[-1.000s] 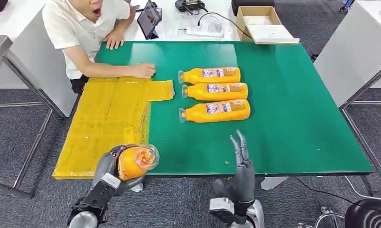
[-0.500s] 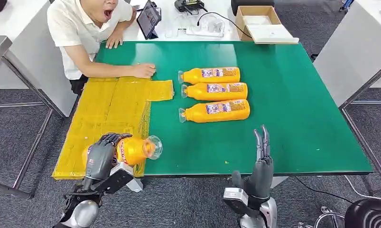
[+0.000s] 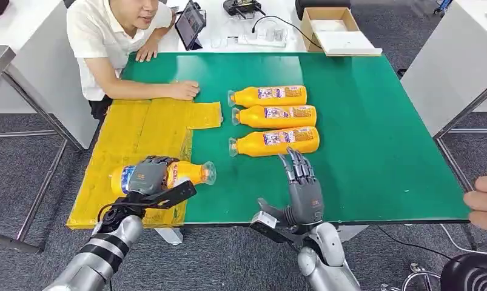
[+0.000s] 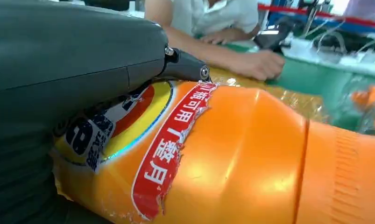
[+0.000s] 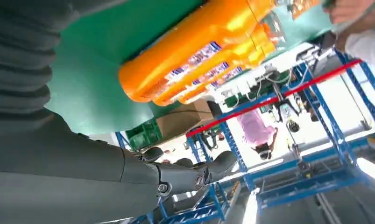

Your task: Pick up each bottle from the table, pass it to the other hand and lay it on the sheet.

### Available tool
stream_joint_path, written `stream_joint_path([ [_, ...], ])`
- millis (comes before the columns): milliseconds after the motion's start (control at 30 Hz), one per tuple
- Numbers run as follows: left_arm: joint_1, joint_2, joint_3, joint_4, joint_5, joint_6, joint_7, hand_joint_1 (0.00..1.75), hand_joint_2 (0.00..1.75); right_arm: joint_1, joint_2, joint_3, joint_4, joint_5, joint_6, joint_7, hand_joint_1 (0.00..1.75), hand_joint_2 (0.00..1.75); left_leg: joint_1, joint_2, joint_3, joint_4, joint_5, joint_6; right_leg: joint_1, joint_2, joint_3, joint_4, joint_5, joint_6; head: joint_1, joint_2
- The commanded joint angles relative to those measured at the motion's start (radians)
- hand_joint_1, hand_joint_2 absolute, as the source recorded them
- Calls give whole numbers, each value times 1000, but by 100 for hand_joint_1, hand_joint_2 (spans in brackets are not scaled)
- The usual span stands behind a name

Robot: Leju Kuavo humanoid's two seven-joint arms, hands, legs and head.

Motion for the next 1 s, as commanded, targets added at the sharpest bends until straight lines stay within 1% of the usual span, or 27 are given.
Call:
stream_joint_path([
  [33, -187, -57, -1, 435, -15, -27, 71, 175, 175, -86, -2, 57, 139, -17, 30, 10, 0, 175, 1, 1, 4, -1, -1, -2, 1, -1, 4, -1, -1, -2, 0, 0],
  [67, -193, -59, 2, 449, -12, -41, 72, 175, 175, -87, 1, 58, 145, -23, 33, 9, 0, 175, 1, 1, 3, -1, -1, -1, 1, 0, 3, -1, 0, -1, 0, 0],
  [100, -202, -62, 18, 471, 6, -66, 71, 175, 175, -92, 5, 62, 159, -29, 36, 4, 0, 0, 1, 2, 4, -1, -1, -2, 1, 0, 5, -1, 0, -2, 0, 0],
  [133, -207, -62, 26, 485, 16, -83, 72, 175, 175, -96, 9, 63, 171, -31, 28, 1, 0, 0, 1, 1, 3, -1, 0, -1, 1, 0, 3, -1, 0, -2, 0, 0],
  [167, -206, -60, 27, 486, 16, -84, 72, 166, 175, -95, 10, 63, 172, -31, 27, 1, 0, 0, 1, 2, 2, -1, 0, -1, 1, 1, 2, -1, 0, -2, 0, 0],
  [200, -215, -60, 39, 505, 31, -124, 73, 49, 175, -104, 15, 63, 195, -42, 17, -5, 0, 0, 1, 2, 4, -1, -1, -2, 1, 1, 4, -1, 0, -2, 0, 0],
  [233, -216, -60, 43, 507, 36, -140, 70, 9, 175, -107, 15, 64, 202, -40, 9, -4, 0, 0, 1, 3, 4, -2, 0, -2, 1, 1, 4, -1, 0, -2, 0, 0],
  [267, -217, -58, 55, 511, 52, -169, 63, 0, 175, -111, 15, 66, 215, -41, 3, -5, 0, 0, 0, 2, 4, -1, 0, -1, 0, 1, 4, -1, 0, -2, 0, 0],
  [367, -210, -48, 71, 509, 81, -231, 39, 0, 175, -116, 10, 65, 233, -48, -11, -11, 0, 0, 0, 4, 7, -2, -1, -1, 1, 3, 6, -1, 0, -2, 0, 0],
  [400, -203, -45, 75, 500, 94, -260, 26, 0, 0, -117, 9, 65, 241, -50, -16, -16, 0, 0, 1, 5, 9, -3, -1, -2, 1, 3, 7, -2, 0, -3, 0, 0],
  [467, -187, -39, 90, 484, 135, -312, -17, 0, 0, -116, 8, 63, 250, -60, -19, -26, 0, 0, 0, 3, 9, -2, 0, -1, 0, 2, 8, -1, 0, -2, 0, 0],
  [600, -183, -37, 90, 483, 137, -314, -20, 0, 0, -116, 8, 63, 252, -61, -20, -28, 0, 0, 1, 4, 13, -3, 0, -2, 1, 3, 12, -2, 0, -3, 0, 0],
  [700, -185, -39, 88, 482, 136, -316, -18, 0, 0, -117, 9, 63, 252, -61, -20, -28, 0, 0, 0, 0, 12, -2, 0, -1, 0, 2, 12, -1, 0, -2, 0, 0],
  [833, -147, -20, 135, 434, 272, -443, -149, 0, 0, -125, 4, 75, 280, -66, -40, -44, 0, 0, 0, 2, 14, -3, 0, -2, 0, 3, 14, -2, 0, -2, 0, 0],
  [867, -135, -16, 138, 414, 294, -454, -177, 0, 0, -126, 3, 75, 284, -73, -44, -48, 0, 0, 0, 0, 15, -3, -1, -1, 0, 2, 15, -1, 0, -2, 0, 0],
  [900, -122, -11, 140, 385, 322, -472, -219, 0, 0, -124, 1, 76, 284, -82, -48, -54, 0, 0, 0, 2, 16, -4, 0, -2, 0, 3, 16, -3, 1, -3, 0, 0],
  [933, -92, -9, 134, 315, 362, -444, -258, 0, 0, -119, -5, 75, 279, -83, -58, -55, 0, 0, 0, 1, 16, -4, 0, -2, 0, 2, 16, -2, 0, -2, 0, 0],
  [967, -66, -17, 135, 250, 387, -379, -272, 0, 0, -108, -11, 72, 265, -82, -58, -49, 0, 0, 0, 0, 16, -3, 0, -1, 0, 1, 17, -2, 0, -2, 0, 0],
  [1000, -37, -26, 130, 177, 401, -312, -280, 0, 0, -92, -17, 69, 242, -80, -54, -43, 0, 0, 0, 2, 17, -4, 0, -2, 0, 2, 17, -3, 0, -3, 0, 0],
])
